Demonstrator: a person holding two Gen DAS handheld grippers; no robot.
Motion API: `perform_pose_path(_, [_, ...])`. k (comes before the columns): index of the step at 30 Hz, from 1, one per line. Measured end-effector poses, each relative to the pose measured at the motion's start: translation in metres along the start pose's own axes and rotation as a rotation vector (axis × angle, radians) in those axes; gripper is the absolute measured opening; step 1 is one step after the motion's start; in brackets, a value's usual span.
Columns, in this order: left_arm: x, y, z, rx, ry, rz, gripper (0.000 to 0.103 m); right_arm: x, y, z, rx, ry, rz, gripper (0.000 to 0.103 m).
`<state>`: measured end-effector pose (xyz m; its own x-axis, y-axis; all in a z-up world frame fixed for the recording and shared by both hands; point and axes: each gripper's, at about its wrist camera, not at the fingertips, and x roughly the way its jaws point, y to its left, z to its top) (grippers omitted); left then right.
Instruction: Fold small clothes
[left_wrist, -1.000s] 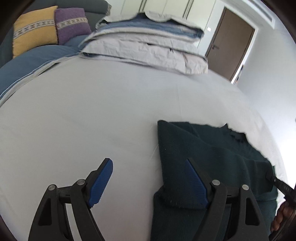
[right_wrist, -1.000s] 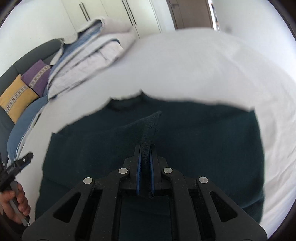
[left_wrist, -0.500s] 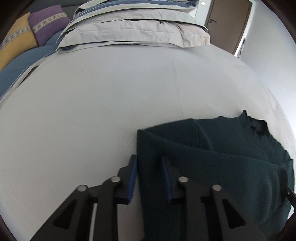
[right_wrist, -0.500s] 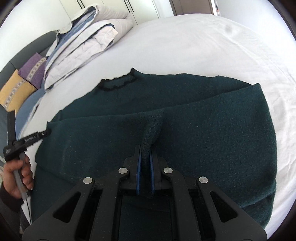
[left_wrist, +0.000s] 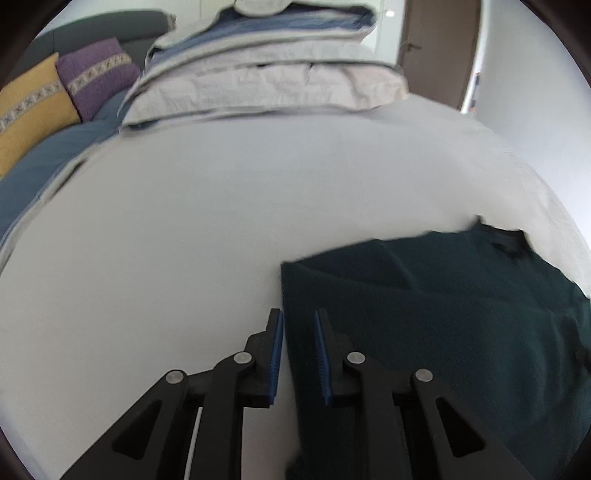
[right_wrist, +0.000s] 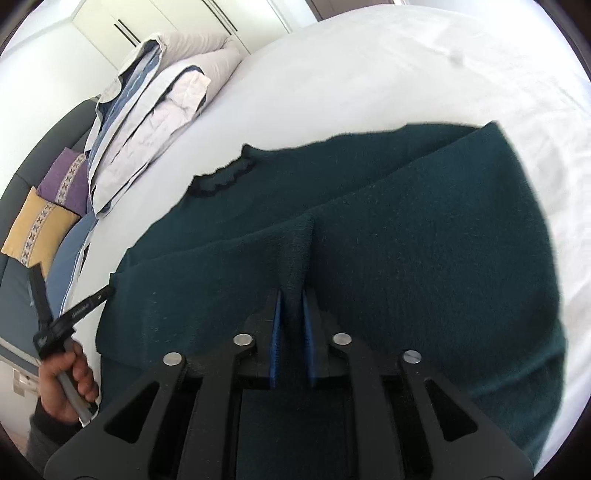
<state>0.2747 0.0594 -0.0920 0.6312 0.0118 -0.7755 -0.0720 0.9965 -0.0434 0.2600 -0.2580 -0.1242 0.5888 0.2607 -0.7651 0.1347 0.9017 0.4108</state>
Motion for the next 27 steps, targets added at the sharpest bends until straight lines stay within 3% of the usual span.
perform_pose_path(2, [-0.016, -0.007, -0.016, 0.05, -0.025, 0.012, 0.023, -0.008, 0.0, -0.002, -0.016, -0.018, -0.015, 0.027])
perform_pose_path(7, [-0.001, -0.014, -0.047, 0.148, 0.016, 0.081, 0.027, 0.002, -0.01, -0.014, -0.037, 0.019, -0.071, 0.022])
perform_pose_path(9, [0.003, -0.005, -0.044, 0.112, 0.022, 0.068, 0.035, 0.002, -0.013, -0.014, -0.024, 0.008, -0.069, 0.02])
perform_pose_path(14, [-0.013, 0.018, -0.043, 0.058, 0.024, 0.074, 0.037, -0.018, -0.014, -0.015, 0.032, -0.034, -0.098, 0.019])
perform_pose_path(15, [-0.02, 0.024, -0.046, 0.044, 0.019, 0.091, 0.037, -0.029, -0.014, -0.018, 0.038, -0.052, -0.094, 0.024])
perform_pose_path(22, [-0.082, 0.082, -0.091, -0.119, 0.002, 0.041, 0.037, -0.12, -0.017, -0.067, 0.041, -0.132, -0.038, 0.027])
perform_pose_path(25, [-0.11, 0.084, -0.118, -0.124, 0.004, 0.005, 0.047, -0.151, -0.019, -0.099, 0.034, -0.135, -0.032, 0.032])
perform_pose_path(27, [-0.128, 0.078, -0.139, -0.104, 0.004, -0.015, 0.062, -0.171, -0.021, -0.127, 0.025, -0.123, -0.033, 0.038])
